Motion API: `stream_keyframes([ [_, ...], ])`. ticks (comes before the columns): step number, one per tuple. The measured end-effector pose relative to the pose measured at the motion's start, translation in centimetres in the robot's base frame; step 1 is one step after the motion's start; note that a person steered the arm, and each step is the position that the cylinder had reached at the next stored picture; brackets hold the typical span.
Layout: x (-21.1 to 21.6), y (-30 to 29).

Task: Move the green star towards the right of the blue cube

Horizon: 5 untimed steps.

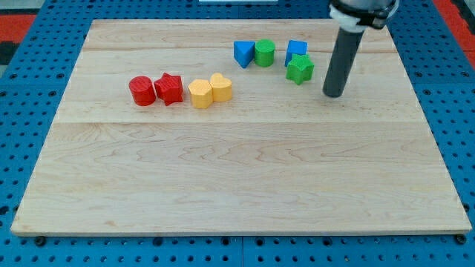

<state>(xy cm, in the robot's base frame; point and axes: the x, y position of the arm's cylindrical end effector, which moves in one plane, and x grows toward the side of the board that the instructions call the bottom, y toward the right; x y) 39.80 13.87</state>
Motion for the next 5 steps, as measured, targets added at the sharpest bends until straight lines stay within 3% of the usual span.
stream_keyframes([
  [3, -0.5, -11.2],
  [5, -4.5, -11.4],
])
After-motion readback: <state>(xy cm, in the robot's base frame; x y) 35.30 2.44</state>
